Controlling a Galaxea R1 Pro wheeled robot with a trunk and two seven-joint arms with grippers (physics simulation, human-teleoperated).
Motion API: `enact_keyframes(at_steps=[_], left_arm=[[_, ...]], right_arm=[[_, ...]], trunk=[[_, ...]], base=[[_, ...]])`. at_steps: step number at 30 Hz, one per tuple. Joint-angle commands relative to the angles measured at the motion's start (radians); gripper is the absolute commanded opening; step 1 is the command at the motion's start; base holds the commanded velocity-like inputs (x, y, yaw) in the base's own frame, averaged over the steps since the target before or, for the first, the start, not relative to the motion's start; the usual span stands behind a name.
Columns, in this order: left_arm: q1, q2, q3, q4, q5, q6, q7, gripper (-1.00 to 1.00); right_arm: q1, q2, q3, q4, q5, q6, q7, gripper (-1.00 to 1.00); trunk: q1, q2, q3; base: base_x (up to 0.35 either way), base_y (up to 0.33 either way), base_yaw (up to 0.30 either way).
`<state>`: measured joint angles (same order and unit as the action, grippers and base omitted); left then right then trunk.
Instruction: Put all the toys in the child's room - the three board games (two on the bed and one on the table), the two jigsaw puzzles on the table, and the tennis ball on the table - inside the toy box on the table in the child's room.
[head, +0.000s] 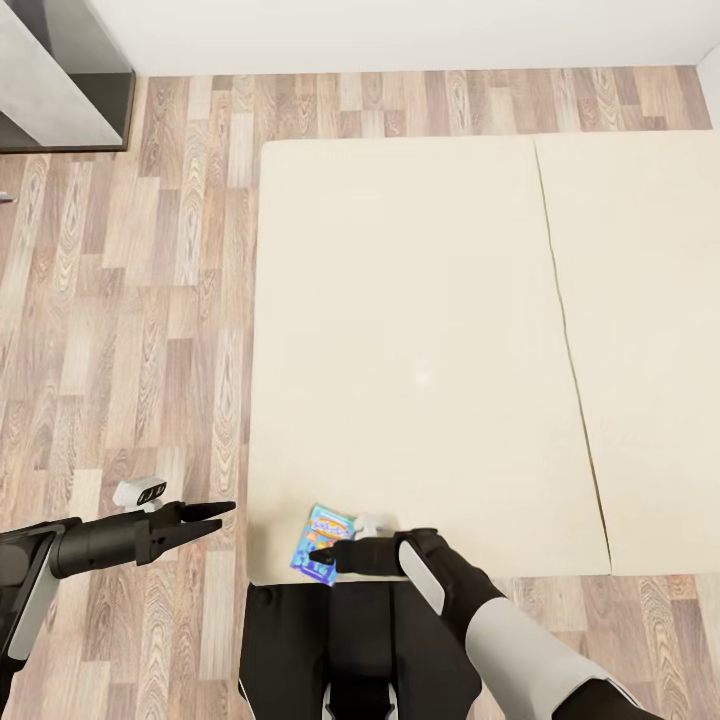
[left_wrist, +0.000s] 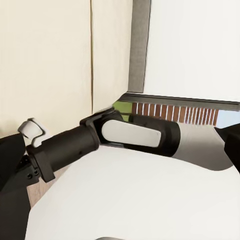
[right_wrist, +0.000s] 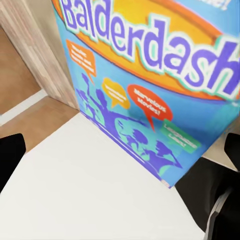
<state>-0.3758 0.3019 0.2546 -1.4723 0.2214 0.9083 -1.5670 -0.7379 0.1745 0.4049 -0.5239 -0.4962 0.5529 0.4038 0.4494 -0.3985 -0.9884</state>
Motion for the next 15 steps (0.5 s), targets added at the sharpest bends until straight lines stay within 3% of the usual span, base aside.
enact_keyframes(at_steps=[1,11,15], left_arm=[[0.000,0.000,0.000,0.000,0.000,0.011,-0.004,1.00],[0.000,0.001,0.001,0.000,0.000,0.011,-0.004,1.00],[0.000,0.014,0.001,0.000,0.001,0.011,-0.004,1.00]], right_arm=[[-0.001,0.000,0.000,-0.002,-0.001,0.006,0.000,1.00],[-0.025,0.000,0.000,-0.004,-0.001,0.012,-0.002,1.00],[-0.047,0.000,0.000,-0.004,-0.002,0.017,-0.012,1.00]], trunk=[[0.001,-0.002,-0.001],[0.001,-0.002,-0.001],[0.001,-0.002,-0.001]], base=[[0.000,0.000,0.000],[0.000,0.000,0.000],[0.000,0.000,0.000]])
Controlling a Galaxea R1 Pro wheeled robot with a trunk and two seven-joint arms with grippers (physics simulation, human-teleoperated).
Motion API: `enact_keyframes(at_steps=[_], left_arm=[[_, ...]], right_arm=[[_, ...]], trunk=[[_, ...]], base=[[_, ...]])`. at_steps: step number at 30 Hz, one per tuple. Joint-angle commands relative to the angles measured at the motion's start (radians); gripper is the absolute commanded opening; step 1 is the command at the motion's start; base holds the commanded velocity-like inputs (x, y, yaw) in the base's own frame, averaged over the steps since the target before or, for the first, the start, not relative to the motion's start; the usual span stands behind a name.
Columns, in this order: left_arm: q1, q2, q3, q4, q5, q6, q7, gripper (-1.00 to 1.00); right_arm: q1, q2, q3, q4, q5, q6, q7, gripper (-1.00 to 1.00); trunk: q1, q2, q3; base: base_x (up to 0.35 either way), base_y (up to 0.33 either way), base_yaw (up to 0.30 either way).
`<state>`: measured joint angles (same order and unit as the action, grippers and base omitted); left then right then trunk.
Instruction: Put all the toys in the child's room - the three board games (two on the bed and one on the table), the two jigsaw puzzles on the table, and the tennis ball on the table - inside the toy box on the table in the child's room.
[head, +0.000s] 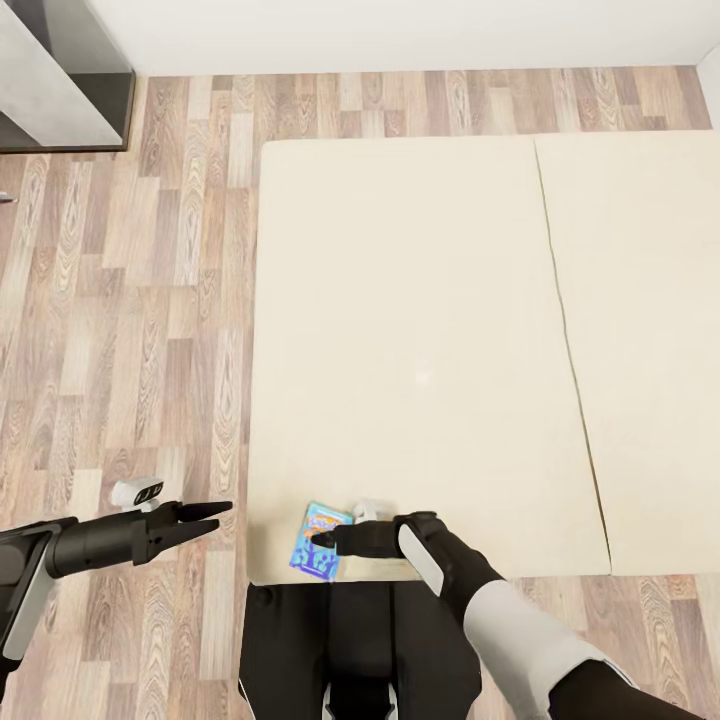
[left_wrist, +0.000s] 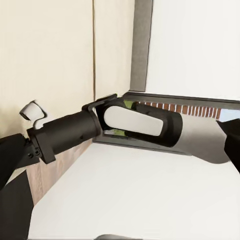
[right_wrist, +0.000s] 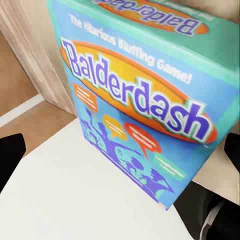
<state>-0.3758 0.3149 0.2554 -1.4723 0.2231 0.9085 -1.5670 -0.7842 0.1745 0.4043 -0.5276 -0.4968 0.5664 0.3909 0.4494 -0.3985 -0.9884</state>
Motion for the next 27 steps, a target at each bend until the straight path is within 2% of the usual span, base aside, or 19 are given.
enact_keyframes(at_steps=[1,22,24,27], left_arm=[[0.000,0.004,0.000,0.000,0.001,0.011,-0.004,1.00],[0.000,0.010,-0.001,0.000,0.012,0.011,-0.004,1.00],[0.000,0.010,-0.001,0.000,0.013,0.011,-0.004,1.00],[0.000,0.010,-0.001,0.000,0.014,0.010,-0.004,1.00]], right_arm=[[-0.005,0.000,0.001,0.000,-0.001,0.007,0.001,1.00],[-0.009,0.000,0.001,0.004,-0.002,-0.003,0.015,1.00],[-0.005,0.000,0.001,0.003,-0.002,-0.005,0.028,1.00],[0.002,0.000,0.002,0.002,-0.001,-0.036,0.101,1.00]], trunk=[[0.001,-0.002,-0.001],[0.001,-0.002,-0.001],[0.001,-0.002,-0.001],[0.001,-0.002,-0.001]], base=[[0.000,0.000,0.000],[0.000,0.000,0.000],[0.000,0.000,0.000],[0.000,0.000,0.000]])
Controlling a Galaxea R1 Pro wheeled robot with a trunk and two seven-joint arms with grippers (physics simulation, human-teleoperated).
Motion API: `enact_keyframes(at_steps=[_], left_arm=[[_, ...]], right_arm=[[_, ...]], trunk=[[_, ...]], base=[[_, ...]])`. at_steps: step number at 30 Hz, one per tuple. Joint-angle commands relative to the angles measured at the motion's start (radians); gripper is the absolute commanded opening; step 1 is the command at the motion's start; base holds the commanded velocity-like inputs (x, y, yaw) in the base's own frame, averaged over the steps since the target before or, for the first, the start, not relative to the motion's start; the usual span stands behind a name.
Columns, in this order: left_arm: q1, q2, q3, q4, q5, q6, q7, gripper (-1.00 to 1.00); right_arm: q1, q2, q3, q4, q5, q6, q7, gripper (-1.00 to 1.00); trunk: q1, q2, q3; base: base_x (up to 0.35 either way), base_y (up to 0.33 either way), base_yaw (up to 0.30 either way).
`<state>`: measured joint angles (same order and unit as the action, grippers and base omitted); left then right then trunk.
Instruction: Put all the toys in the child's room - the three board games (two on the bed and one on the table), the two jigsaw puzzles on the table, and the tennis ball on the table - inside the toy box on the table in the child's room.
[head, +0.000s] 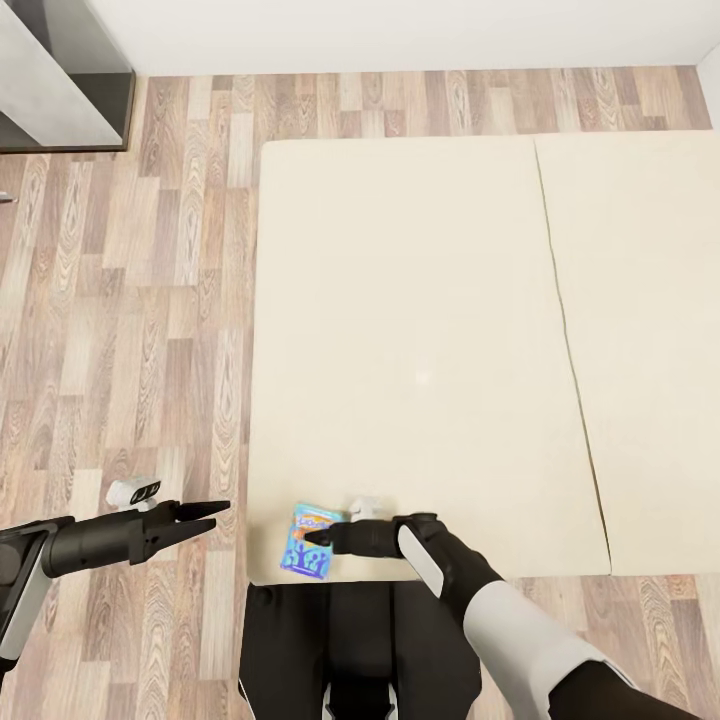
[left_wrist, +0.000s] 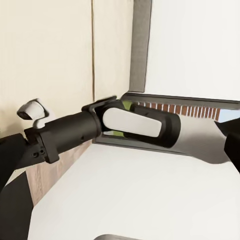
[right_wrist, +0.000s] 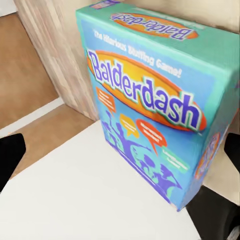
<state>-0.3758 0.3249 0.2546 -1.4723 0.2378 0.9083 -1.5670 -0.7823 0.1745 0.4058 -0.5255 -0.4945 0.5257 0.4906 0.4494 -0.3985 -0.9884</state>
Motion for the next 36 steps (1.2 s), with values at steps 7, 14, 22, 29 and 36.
enact_keyframes(at_steps=[7,14,22,29,36], left_arm=[[0.000,-0.001,-0.001,0.000,0.000,0.011,-0.004,1.00],[0.000,-0.001,-0.002,0.000,0.000,0.011,-0.004,1.00],[0.000,-0.001,-0.002,0.000,0.000,0.011,-0.004,1.00],[0.000,-0.001,-0.001,0.000,0.000,0.011,-0.004,1.00],[0.000,0.000,-0.001,0.000,0.000,0.011,-0.004,1.00]], right_arm=[[0.019,0.000,0.002,0.002,0.003,-0.031,0.099,1.00],[0.022,0.000,0.002,0.000,0.009,-0.035,0.104,1.00],[0.022,0.000,0.001,0.003,0.010,-0.036,0.096,1.00],[0.021,0.000,0.002,0.005,0.010,-0.036,0.093,1.00],[0.023,0.000,0.002,0.004,0.010,-0.036,0.092,1.00]], trunk=[[0.001,-0.002,-0.001],[0.001,-0.002,-0.001],[0.001,-0.002,-0.001],[0.001,-0.002,-0.001],[0.001,-0.002,-0.001]], base=[[0.000,0.000,0.000],[0.000,0.000,0.000],[0.000,0.000,0.000],[0.000,0.000,0.000],[0.000,0.000,0.000]])
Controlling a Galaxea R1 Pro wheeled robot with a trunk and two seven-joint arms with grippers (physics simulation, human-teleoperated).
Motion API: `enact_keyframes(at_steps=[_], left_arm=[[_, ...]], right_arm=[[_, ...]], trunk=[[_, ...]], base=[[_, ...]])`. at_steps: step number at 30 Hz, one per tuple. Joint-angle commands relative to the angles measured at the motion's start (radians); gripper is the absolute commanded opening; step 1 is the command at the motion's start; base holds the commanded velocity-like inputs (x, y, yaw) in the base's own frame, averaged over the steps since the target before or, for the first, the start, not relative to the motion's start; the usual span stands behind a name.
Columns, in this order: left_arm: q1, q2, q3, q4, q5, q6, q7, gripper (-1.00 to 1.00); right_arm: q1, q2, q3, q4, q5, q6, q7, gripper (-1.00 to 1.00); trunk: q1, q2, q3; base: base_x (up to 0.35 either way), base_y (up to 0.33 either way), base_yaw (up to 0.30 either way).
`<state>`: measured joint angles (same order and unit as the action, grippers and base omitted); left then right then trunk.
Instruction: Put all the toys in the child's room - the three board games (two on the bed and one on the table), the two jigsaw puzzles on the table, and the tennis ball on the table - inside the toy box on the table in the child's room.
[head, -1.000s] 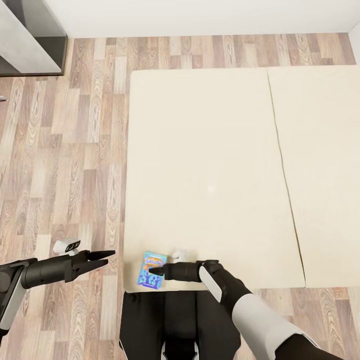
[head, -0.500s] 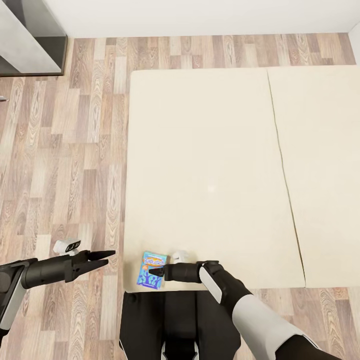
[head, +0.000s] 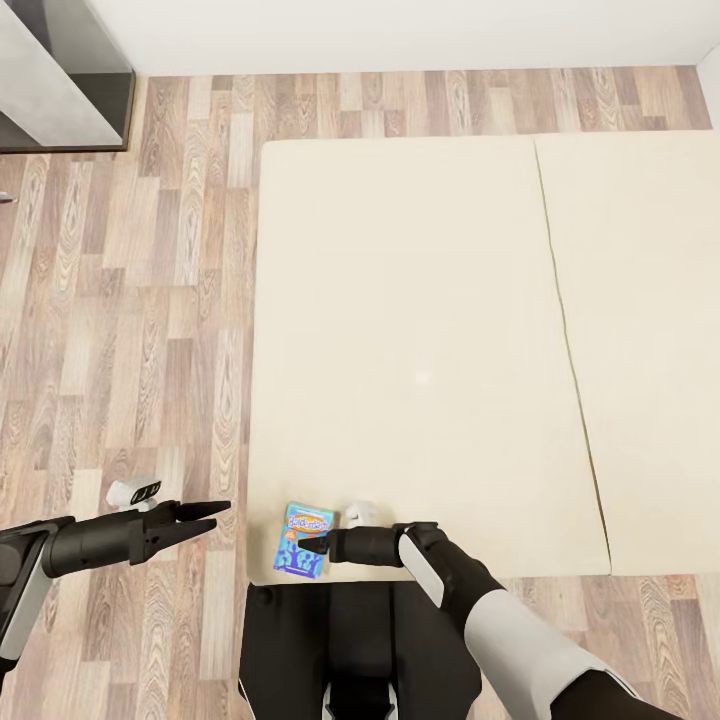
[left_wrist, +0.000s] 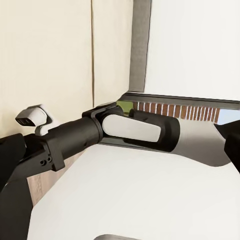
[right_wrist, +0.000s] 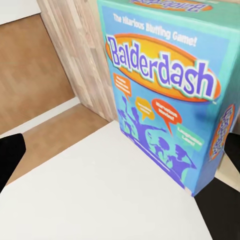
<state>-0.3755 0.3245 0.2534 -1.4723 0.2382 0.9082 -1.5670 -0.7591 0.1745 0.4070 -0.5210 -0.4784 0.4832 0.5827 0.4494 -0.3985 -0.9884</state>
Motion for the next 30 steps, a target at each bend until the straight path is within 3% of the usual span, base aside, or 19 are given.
enact_keyframes(at_steps=[1,30], left_arm=[[0.000,0.000,0.000,0.000,0.000,0.011,-0.004,1.00],[0.000,0.000,0.000,0.000,0.000,0.011,-0.004,1.00]], right_arm=[[0.000,0.000,0.001,0.000,-0.006,0.006,-0.001,1.00],[0.000,0.000,-0.001,0.001,-0.008,0.003,0.000,1.00]], trunk=[[0.001,-0.002,-0.001],[0.001,-0.002,-0.001]], base=[[0.000,0.000,0.000],[0.000,0.000,0.000]])
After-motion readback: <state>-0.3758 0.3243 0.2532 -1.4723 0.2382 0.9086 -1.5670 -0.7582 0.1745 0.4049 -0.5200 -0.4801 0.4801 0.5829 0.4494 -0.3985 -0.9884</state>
